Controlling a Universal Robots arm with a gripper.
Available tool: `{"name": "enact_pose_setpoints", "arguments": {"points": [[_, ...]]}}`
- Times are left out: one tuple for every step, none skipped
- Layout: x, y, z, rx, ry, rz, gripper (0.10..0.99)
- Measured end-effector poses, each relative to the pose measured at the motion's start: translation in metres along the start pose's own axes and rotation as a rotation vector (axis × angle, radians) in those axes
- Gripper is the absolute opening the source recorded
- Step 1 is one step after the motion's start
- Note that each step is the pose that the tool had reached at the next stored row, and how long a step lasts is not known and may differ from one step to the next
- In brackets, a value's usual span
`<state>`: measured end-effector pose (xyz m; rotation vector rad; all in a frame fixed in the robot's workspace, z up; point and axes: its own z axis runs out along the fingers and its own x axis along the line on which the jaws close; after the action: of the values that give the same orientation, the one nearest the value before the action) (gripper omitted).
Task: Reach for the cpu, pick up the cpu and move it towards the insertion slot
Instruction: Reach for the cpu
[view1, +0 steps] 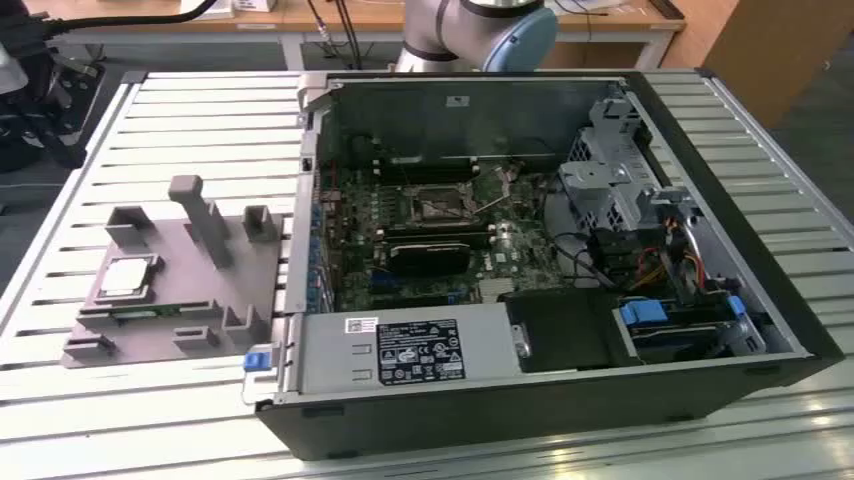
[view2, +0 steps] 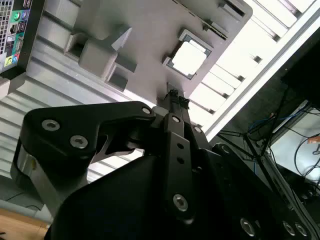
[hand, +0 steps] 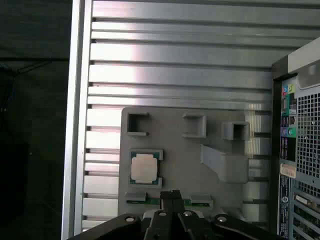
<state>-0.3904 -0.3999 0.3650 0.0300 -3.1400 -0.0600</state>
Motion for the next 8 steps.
{"name": "enact_pose_setpoints", "arguments": {"points": [[0.0000, 0.0000, 0.0000, 0.000, 0.0000, 0.000, 0.106], [0.0000, 0.0000, 0.0000, 0.000, 0.0000, 0.000, 0.106], [0.0000, 0.0000, 0.0000, 0.000, 0.0000, 0.000, 0.106], [0.0000, 0.0000, 0.0000, 0.000, 0.0000, 0.000, 0.106], [0.0000, 0.0000, 0.0000, 0.000, 0.0000, 0.000, 0.106], [0.0000, 0.0000, 0.0000, 0.000, 0.0000, 0.000, 0.106], [0.0000, 0.0000, 0.0000, 0.000, -0.0001, 0.000, 0.106], [0.0000, 0.0000, 0.0000, 0.000, 0.0000, 0.000, 0.106]]}}
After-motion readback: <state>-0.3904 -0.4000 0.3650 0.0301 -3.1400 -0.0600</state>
